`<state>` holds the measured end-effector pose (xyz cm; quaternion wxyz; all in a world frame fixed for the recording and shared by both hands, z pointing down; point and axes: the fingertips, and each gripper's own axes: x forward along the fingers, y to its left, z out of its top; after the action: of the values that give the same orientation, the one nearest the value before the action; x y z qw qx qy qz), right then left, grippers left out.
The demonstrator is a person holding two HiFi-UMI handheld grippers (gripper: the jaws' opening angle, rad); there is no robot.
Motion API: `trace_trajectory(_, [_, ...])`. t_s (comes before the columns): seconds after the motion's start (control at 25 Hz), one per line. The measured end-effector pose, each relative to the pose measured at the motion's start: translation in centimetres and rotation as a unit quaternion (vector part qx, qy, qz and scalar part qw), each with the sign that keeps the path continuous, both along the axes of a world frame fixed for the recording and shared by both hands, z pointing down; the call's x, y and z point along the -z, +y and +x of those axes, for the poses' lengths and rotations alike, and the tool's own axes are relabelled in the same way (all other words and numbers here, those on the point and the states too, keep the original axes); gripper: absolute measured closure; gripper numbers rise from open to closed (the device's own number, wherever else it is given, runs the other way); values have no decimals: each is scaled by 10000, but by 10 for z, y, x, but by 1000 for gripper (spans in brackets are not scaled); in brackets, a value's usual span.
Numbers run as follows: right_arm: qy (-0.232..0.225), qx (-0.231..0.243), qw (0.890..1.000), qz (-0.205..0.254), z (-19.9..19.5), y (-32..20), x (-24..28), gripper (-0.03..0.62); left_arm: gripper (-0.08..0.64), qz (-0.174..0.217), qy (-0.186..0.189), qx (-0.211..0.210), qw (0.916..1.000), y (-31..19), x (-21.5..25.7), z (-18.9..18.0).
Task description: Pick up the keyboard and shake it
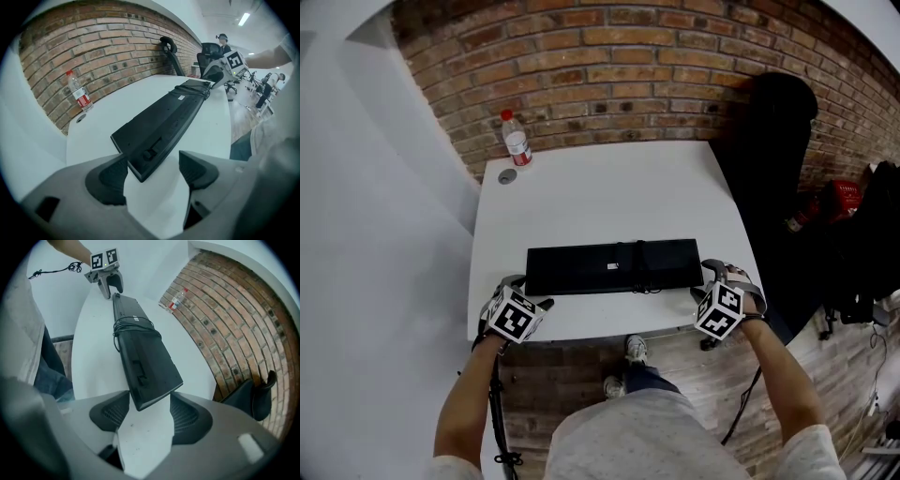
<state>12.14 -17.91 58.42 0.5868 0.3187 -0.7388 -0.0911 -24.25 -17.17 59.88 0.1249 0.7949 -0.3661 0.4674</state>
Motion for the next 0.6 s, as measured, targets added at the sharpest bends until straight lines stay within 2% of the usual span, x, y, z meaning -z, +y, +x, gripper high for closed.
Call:
trace_trajectory(0.2, [-720, -407, 9965, 73, -12, 8, 16, 333, 230, 238, 361, 195, 9989, 4, 20, 8])
trace_trajectory(0.4, [-1255, -648, 9896, 269, -31, 17, 36, 362, 285, 434, 584, 340, 9968, 13, 37, 20])
trace_trajectory(0.6, [-1815, -914, 9784, 386, -50, 24, 59, 391, 336, 747, 1065, 555, 9900, 18, 63, 35])
